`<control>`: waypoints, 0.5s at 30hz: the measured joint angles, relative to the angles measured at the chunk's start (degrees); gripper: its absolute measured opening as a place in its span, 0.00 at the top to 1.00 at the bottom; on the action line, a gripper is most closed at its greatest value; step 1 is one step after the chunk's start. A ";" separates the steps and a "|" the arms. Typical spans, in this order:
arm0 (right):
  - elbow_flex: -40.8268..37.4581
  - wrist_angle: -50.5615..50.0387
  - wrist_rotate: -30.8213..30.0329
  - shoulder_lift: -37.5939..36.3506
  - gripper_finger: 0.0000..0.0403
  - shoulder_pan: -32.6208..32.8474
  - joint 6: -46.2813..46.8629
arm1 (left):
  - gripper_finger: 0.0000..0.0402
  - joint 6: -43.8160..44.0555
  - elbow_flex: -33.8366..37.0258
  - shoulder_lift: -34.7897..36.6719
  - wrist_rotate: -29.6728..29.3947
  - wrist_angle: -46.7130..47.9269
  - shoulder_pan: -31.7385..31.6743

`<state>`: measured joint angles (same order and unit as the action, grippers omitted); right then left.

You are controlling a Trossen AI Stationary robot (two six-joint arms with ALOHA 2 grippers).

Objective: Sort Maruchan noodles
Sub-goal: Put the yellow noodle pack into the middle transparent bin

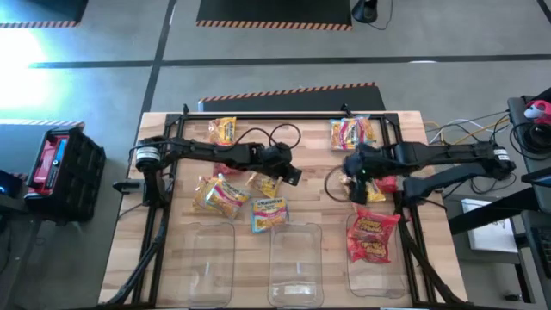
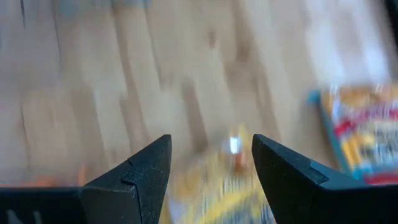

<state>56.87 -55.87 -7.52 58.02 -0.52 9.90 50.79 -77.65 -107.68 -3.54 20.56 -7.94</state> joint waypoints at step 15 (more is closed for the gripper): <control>-4.16 34.22 6.30 11.93 0.47 -10.22 20.05 | 0.73 -14.85 -5.96 0.04 -5.61 34.56 -0.54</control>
<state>52.71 -21.65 -1.22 69.94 -10.74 29.94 35.95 -83.62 -107.63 -9.14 55.13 -8.48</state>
